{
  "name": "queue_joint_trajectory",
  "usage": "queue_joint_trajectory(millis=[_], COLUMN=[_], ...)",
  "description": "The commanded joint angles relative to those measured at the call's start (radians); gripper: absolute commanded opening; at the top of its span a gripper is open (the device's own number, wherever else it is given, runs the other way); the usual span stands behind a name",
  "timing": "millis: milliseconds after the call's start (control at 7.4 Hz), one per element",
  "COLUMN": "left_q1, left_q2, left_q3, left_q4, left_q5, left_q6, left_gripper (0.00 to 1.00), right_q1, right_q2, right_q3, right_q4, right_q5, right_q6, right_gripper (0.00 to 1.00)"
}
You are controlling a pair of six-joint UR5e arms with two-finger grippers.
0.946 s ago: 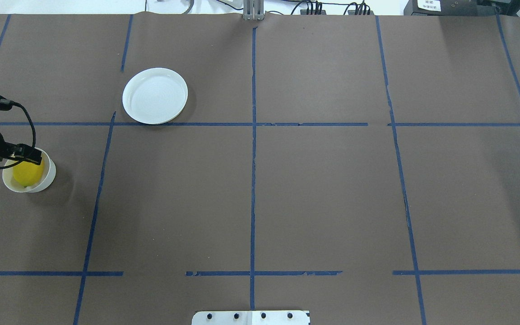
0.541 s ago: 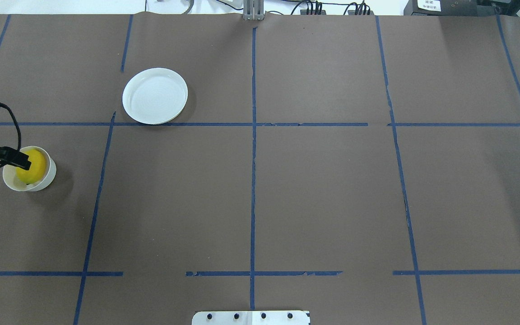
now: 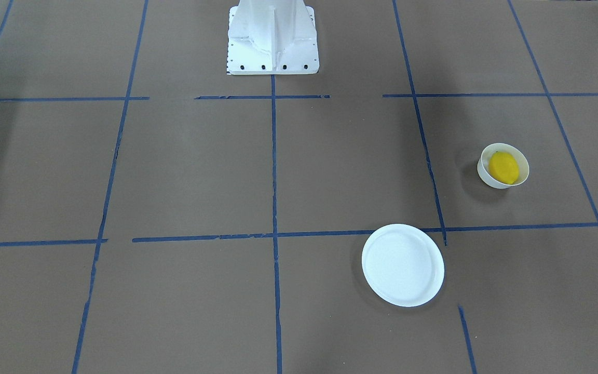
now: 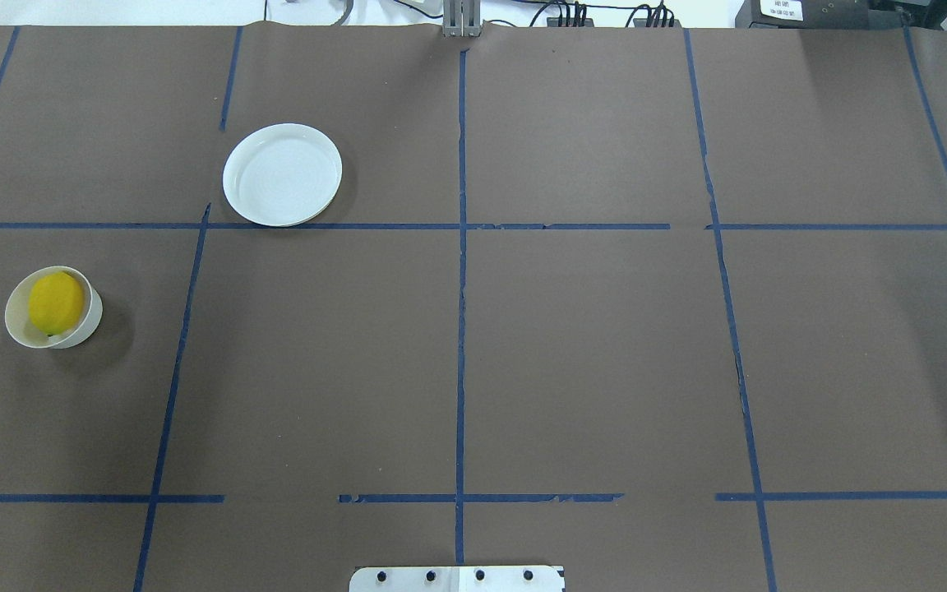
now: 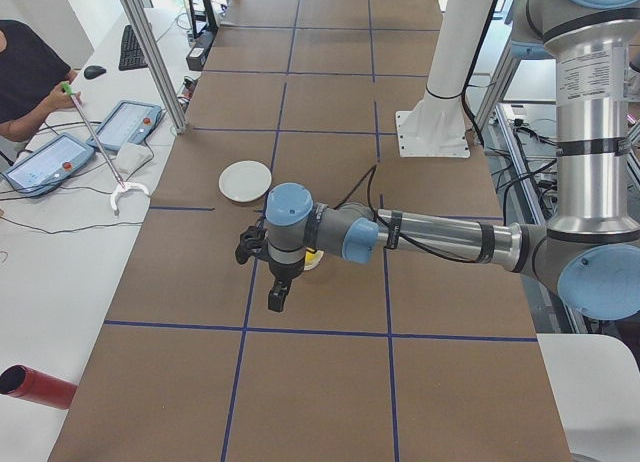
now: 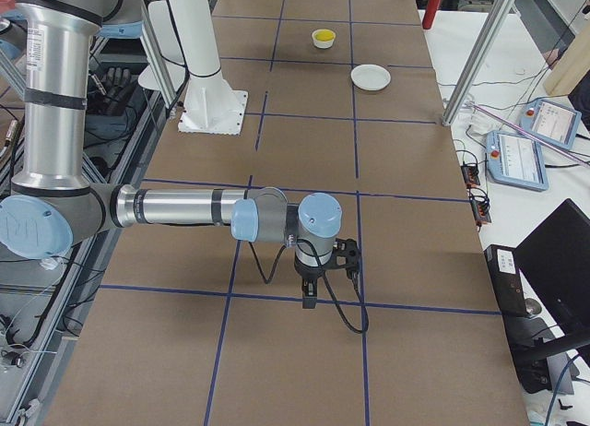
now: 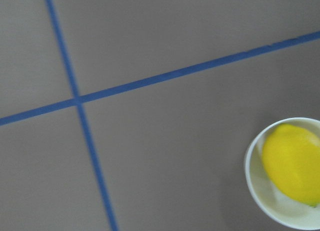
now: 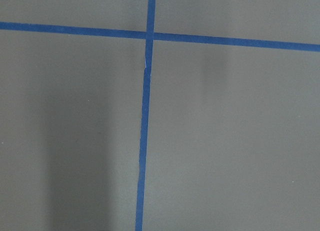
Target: Move lemon from plate to bowl
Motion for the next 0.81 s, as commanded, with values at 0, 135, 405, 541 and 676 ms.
queue_joint_trajectory(millis=[0, 135, 405, 541, 676], left_q1=[-0.153, -0.152, -0.150, -0.148, -0.147], left_q2=[-0.027, 0.023, 0.027, 0.025, 0.025], left_q3=[-0.027, -0.022, -0.015, -0.015, -0.009], left_q4=[0.263, 0.251, 0.216, 0.216, 0.214], left_q5=[-0.063, -0.088, -0.081, -0.084, -0.084], left_q6=[0.129, 0.131, 0.126, 0.126, 0.125], left_gripper=[1.00, 1.00, 1.00, 1.00, 1.00], right_q1=[0.000, 0.000, 0.000, 0.000, 0.000], right_q2=[0.000, 0.000, 0.000, 0.000, 0.000], right_q3=[0.000, 0.000, 0.000, 0.000, 0.000], right_q4=[0.000, 0.000, 0.000, 0.000, 0.000], right_q5=[0.000, 0.000, 0.000, 0.000, 0.000], right_q6=[0.000, 0.000, 0.000, 0.000, 0.000], right_gripper=[1.00, 1.00, 1.00, 1.00, 1.00])
